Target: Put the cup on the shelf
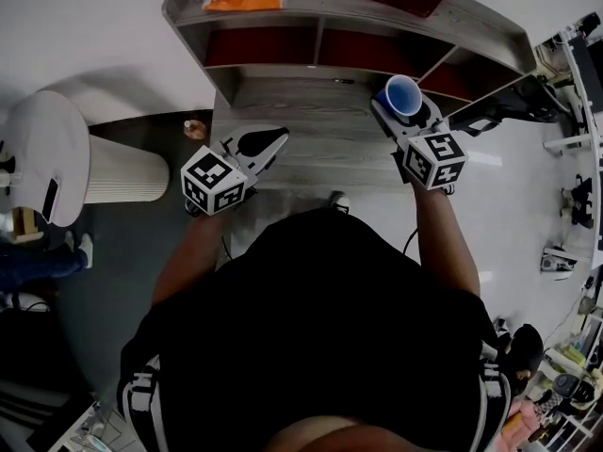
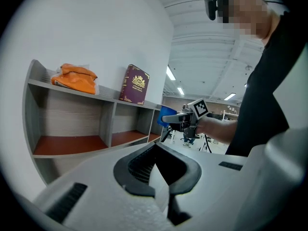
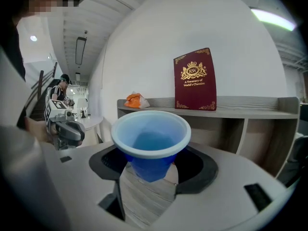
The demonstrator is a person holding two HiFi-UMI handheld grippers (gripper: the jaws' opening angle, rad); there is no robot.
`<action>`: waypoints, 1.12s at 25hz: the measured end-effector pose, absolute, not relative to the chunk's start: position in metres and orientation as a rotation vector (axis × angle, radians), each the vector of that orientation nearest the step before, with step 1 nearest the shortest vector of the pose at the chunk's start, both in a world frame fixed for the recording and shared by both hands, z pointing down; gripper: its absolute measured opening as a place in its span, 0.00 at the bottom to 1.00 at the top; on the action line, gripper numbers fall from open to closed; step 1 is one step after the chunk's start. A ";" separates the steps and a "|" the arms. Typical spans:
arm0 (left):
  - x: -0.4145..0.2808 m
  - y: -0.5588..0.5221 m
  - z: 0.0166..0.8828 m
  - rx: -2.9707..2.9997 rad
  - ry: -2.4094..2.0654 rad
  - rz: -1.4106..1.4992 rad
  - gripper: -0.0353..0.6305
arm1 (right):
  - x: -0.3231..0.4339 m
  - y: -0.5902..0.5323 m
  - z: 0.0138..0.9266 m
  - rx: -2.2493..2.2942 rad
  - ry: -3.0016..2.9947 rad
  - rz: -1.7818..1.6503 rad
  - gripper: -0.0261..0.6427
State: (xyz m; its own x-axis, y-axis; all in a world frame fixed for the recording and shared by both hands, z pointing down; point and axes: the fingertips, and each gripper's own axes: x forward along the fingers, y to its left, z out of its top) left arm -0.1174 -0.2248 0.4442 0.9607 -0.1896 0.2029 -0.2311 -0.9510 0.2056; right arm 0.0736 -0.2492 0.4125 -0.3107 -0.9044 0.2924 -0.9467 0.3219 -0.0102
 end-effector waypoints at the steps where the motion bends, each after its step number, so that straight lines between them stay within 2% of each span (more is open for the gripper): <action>1: -0.114 -0.227 0.444 2.881 -0.323 0.266 0.08 | 0.077 -0.252 0.414 1.679 -2.356 0.266 0.47; 18: -0.062 -0.257 0.444 2.835 -0.459 0.289 0.08 | 0.135 -0.316 0.435 1.583 -2.419 0.324 0.47; 28: -0.073 -0.280 0.451 2.767 -0.616 0.316 0.08 | 0.137 -0.366 0.463 1.480 -2.472 0.402 0.47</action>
